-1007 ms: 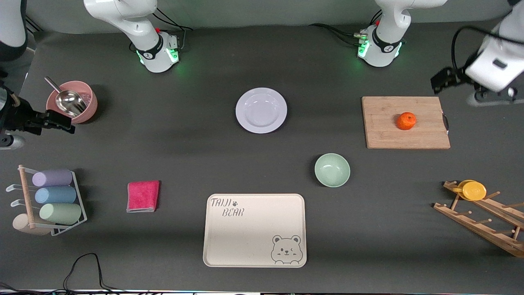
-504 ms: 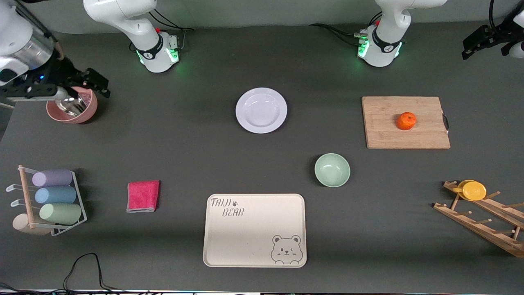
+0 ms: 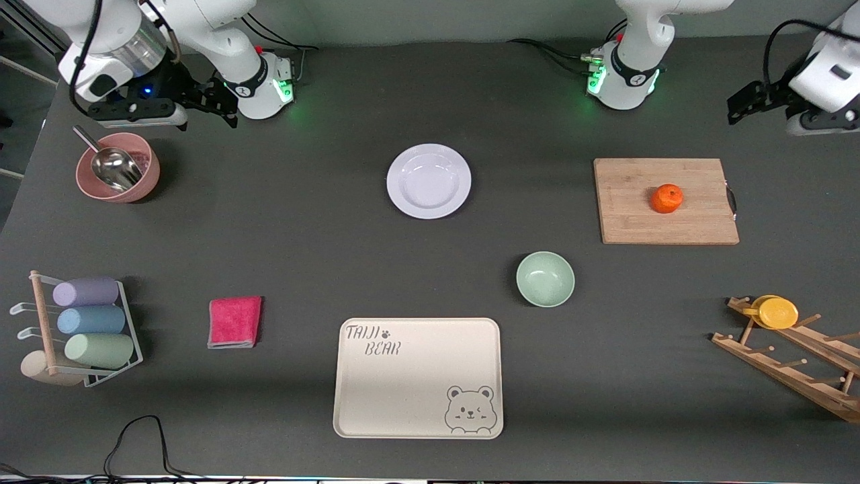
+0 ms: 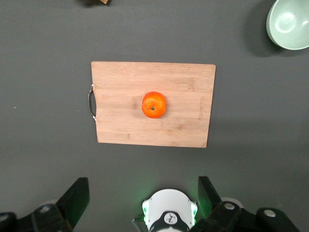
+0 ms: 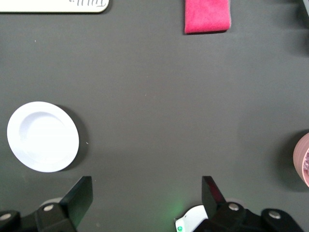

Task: Place orange and plate with both arms
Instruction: 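Move the left gripper toward the orange while the right gripper nears the plate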

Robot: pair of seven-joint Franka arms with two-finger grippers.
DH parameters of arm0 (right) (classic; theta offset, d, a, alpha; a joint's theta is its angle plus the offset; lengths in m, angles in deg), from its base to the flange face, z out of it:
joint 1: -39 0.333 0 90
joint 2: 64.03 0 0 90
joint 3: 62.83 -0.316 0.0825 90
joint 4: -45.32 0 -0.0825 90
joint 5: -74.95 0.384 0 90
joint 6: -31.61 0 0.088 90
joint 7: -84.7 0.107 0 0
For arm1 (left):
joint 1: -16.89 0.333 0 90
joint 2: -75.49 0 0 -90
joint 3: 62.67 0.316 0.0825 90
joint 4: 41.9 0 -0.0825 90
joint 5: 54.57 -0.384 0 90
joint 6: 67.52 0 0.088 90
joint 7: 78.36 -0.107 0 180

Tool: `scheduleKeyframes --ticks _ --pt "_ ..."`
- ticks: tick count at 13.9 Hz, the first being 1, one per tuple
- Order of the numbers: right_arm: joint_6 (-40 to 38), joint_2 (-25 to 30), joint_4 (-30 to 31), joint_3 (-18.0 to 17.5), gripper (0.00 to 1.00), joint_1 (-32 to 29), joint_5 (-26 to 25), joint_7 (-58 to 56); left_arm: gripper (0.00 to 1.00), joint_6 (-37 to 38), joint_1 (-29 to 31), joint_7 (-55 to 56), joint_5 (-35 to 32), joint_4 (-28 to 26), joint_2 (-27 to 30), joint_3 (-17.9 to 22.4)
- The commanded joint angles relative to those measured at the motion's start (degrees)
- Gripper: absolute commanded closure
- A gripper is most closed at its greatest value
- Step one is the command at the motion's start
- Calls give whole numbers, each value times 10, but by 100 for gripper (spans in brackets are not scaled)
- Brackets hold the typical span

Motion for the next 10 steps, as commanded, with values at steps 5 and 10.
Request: scheduleKeyframes --ticks 5,10 --pt "33 6 58 64 0 -1 127 -76 0 -245 -1 1 -1 -221 11 1" --pt "116 6 160 105 0 -3 248 -192 0 -411 12 8 -2 -311 -64 2"
